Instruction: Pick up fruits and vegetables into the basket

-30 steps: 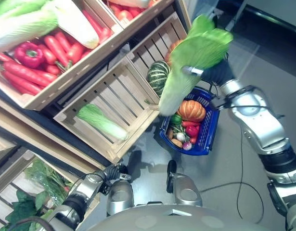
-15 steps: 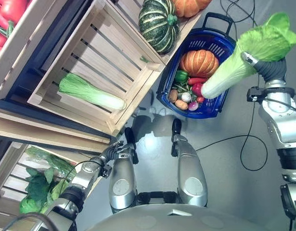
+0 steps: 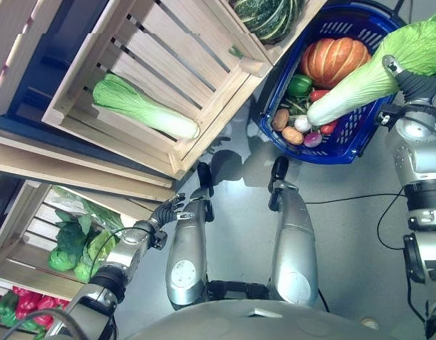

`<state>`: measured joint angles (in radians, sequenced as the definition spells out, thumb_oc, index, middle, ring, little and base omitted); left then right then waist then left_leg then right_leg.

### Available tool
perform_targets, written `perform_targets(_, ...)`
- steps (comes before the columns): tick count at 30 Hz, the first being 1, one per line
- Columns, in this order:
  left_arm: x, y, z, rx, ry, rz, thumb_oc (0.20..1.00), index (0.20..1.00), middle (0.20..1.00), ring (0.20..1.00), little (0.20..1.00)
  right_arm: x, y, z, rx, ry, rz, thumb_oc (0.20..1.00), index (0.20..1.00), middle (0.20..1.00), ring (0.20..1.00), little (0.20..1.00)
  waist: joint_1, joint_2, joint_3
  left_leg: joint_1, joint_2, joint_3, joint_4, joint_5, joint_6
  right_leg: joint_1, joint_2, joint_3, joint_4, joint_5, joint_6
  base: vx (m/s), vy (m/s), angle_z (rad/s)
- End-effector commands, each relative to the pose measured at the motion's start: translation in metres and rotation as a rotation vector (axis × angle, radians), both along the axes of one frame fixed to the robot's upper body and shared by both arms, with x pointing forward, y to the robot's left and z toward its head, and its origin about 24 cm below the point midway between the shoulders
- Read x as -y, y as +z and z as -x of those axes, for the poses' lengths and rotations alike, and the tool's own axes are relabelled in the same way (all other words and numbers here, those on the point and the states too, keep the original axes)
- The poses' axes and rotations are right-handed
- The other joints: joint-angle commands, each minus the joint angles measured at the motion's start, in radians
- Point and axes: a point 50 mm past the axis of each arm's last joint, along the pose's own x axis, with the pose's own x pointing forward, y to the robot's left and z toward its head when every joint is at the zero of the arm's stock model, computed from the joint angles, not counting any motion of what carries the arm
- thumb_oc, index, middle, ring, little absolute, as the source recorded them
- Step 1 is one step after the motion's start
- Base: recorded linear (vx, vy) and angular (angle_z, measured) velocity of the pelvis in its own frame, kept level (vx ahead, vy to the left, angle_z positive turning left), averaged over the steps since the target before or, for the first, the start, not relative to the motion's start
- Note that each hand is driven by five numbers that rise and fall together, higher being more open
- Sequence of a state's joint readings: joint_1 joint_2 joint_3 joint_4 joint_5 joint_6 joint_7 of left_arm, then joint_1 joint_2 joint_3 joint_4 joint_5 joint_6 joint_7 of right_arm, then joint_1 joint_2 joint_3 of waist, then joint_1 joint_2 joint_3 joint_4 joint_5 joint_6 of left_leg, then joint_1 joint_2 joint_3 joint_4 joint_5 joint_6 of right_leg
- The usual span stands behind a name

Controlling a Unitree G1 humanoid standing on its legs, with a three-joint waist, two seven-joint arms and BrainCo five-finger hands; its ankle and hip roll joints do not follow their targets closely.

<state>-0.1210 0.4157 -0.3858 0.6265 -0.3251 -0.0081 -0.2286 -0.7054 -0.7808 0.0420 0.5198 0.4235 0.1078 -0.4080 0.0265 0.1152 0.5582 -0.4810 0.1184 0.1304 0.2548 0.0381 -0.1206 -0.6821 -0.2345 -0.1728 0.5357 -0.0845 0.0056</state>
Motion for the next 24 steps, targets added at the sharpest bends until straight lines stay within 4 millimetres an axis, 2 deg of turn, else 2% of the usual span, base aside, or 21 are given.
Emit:
perform_targets(1,0.018,-0.035,0.061,-0.183,-0.109,0.012,1.0,1.0,1.0,1.0,1.0,0.015,0.043,0.005,0.103,-0.044,0.13,0.2,0.2,0.2,0.2,0.2,0.013,0.086,-0.038,-0.072,0.027,-0.024,0.011,-0.032,0.011,-0.017,-0.022,-0.017,0.123,-0.158,0.054,-0.02,0.017,0.08)
perform_targets(5,0.026,-0.028,0.059,-0.14,-0.145,0.043,1.0,1.0,1.0,1.0,1.0,0.028,0.043,-0.001,0.021,-0.134,0.151,0.2,0.2,0.2,0.2,0.2,0.033,0.124,-0.038,-0.128,0.018,-0.029,0.017,-0.026,0.011,-0.087,-0.036,-0.01,0.157,-0.169,0.047,0.0,0.026,0.11)
perform_targets(14,0.032,-0.016,0.059,-0.085,-0.179,0.108,1.0,1.0,1.0,1.0,1.0,0.051,0.044,0.001,-0.131,-0.307,0.244,0.2,0.2,0.2,0.2,0.2,0.063,0.168,-0.038,-0.218,0.007,-0.038,0.037,-0.023,0.017,-0.189,-0.055,-0.003,0.219,-0.187,0.034,0.0,-0.008,0.07)
perform_targets(18,0.036,-0.014,0.06,-0.071,-0.194,0.125,1.0,1.0,1.0,1.0,1.0,0.056,0.033,0.001,-0.19,-0.327,0.201,0.2,0.2,0.2,0.2,0.2,0.072,0.178,-0.038,-0.249,0.004,-0.041,0.047,-0.023,0.019,-0.223,-0.058,0.0,0.239,-0.193,0.03,-0.01,-0.025,0.09)
perform_targets(21,0.04,-0.013,0.061,-0.061,-0.203,0.145,1.0,1.0,1.0,1.0,1.0,0.067,0.01,0.004,-0.304,-0.339,0.102,0.2,0.2,0.2,0.2,0.2,0.081,0.186,-0.038,-0.266,0.004,-0.043,0.046,-0.02,0.022,-0.241,-0.061,0.002,0.247,-0.195,0.028,-0.02,-0.04,0.04)
perform_targets(24,0.041,-0.012,0.06,-0.049,-0.21,0.144,1.0,1.0,1.0,1.0,1.0,0.073,-0.004,0.008,-0.375,-0.37,0.053,0.2,0.2,0.2,0.2,0.2,0.087,0.189,-0.038,-0.272,0.002,-0.045,0.046,-0.018,0.024,-0.246,-0.061,0.001,0.245,-0.192,0.028,-0.02,-0.048,0.06)
